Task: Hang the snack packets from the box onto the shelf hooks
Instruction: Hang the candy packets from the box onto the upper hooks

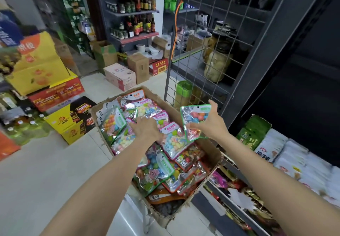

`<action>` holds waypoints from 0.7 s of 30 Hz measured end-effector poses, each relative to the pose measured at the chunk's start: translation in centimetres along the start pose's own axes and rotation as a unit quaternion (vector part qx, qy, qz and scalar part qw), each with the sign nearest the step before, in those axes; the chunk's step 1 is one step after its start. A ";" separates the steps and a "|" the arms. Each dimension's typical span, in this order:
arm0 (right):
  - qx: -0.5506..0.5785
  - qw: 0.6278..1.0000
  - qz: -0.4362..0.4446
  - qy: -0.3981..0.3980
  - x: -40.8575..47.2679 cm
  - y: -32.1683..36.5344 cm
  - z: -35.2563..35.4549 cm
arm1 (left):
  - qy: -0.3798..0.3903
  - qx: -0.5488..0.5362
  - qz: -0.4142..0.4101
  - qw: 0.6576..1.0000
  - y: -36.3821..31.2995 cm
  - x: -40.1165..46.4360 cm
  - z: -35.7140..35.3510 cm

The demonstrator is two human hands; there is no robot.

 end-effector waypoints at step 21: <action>0.261 0.925 0.261 -0.091 -8.1 11.6 20.7 | -0.401 -0.427 -0.328 0.741 -15.1 -16.7 27.8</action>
Point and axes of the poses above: each hand's wrist, its own x-axis towards the middle knuckle, its own z-axis out of the back of the hand, y = z × x, the point moved 10 cm from there along x, towards the middle knuckle, and after that the axes turned 2 degrees about -z, right-handed, at the moved point
